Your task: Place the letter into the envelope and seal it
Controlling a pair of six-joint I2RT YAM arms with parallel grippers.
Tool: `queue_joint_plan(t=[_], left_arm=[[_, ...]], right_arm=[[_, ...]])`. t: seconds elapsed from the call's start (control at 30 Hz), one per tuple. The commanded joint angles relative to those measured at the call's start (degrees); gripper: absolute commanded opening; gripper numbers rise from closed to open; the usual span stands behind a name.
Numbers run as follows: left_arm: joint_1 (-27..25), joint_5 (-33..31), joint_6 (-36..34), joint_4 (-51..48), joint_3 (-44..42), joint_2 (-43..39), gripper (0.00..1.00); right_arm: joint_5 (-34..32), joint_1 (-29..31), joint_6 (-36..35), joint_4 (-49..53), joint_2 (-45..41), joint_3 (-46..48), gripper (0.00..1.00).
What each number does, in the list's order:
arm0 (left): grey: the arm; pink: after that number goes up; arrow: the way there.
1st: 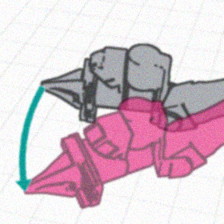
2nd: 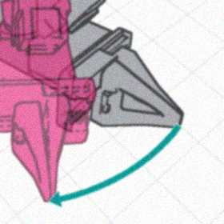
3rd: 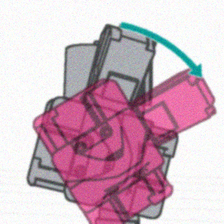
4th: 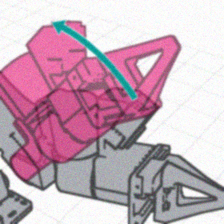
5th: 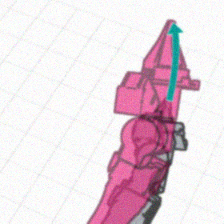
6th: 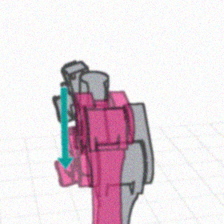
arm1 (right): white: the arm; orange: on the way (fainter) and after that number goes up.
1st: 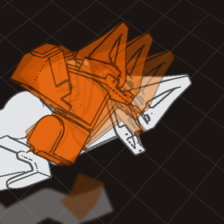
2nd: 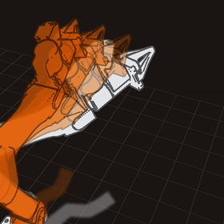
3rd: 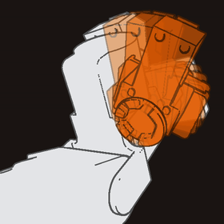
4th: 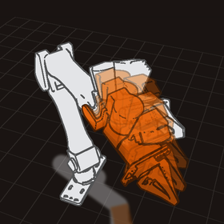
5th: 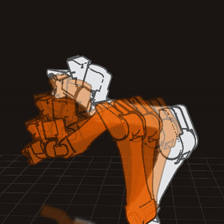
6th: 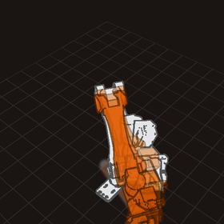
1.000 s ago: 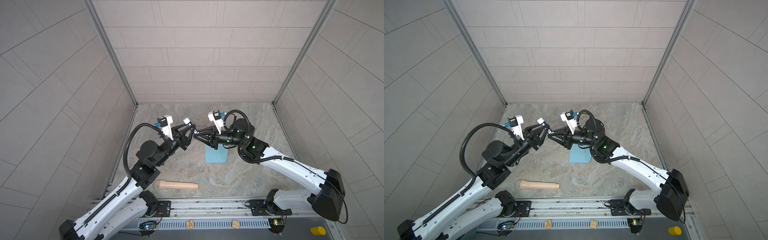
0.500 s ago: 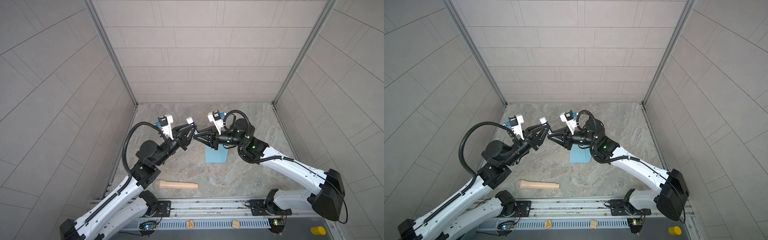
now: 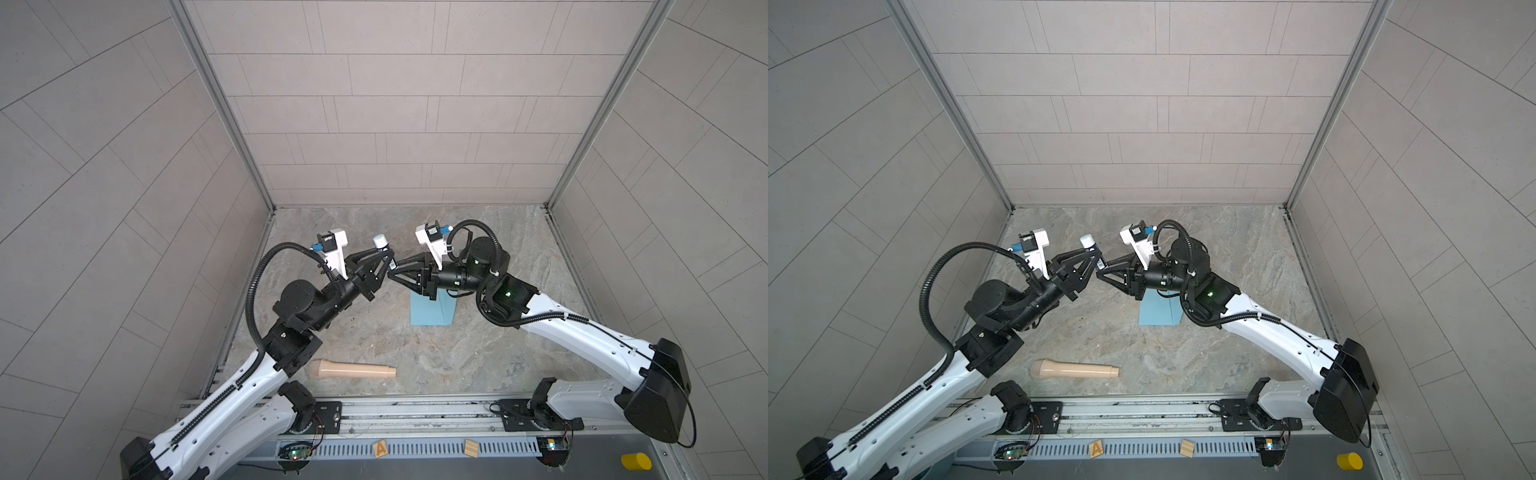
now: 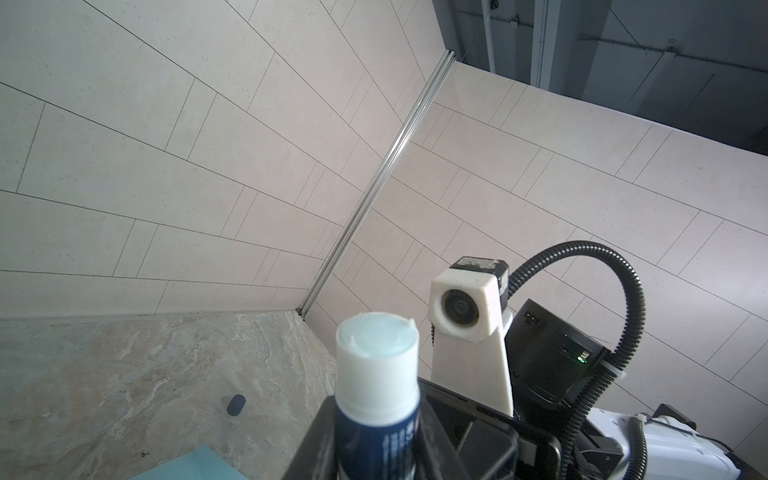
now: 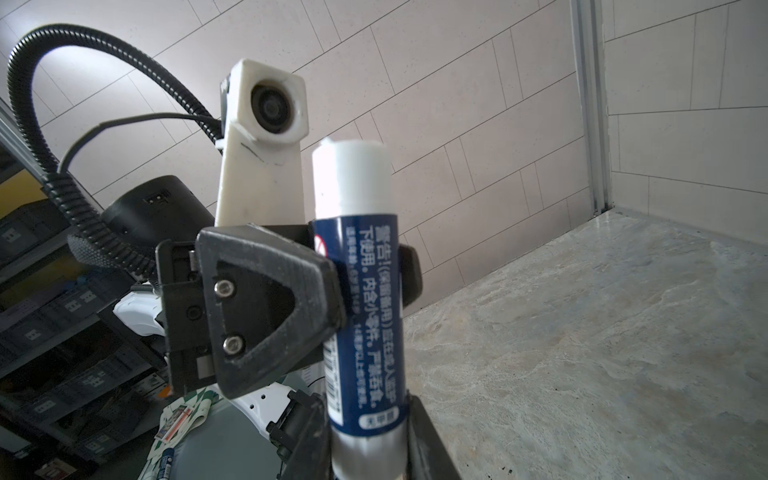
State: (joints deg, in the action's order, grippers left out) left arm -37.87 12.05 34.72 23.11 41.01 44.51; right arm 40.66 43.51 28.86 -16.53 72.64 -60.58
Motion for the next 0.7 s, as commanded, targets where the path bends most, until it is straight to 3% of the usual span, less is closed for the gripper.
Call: queue_joint_plan(t=[0.0,0.13,0.27,0.53,0.67], left_arm=[[0.5,-3.7,1.2,1.7,0.2,-0.4,0.00],[0.5,-7.2,4.9,1.7,0.4,1.8,0.00],[0.5,-9.0,8.0,2.2,0.7,2.6,0.00],[0.5,-10.6,12.9,2.9,0.8,3.8,0.00],[0.5,-10.7,14.2,2.9,0.8,4.1,0.00]], right_arm=[[-3.1,-0.2,-3.2,2.7,-2.9,-1.6,0.53],[-14.3,1.1,-11.3,5.9,-6.6,1.3,0.69],[-29.9,6.3,-22.1,1.5,-10.5,6.9,0.80],[-51.6,16.3,-40.9,-11.8,-7.4,11.7,0.79],[-58.0,19.0,-45.9,-20.1,-4.1,12.8,0.74]])
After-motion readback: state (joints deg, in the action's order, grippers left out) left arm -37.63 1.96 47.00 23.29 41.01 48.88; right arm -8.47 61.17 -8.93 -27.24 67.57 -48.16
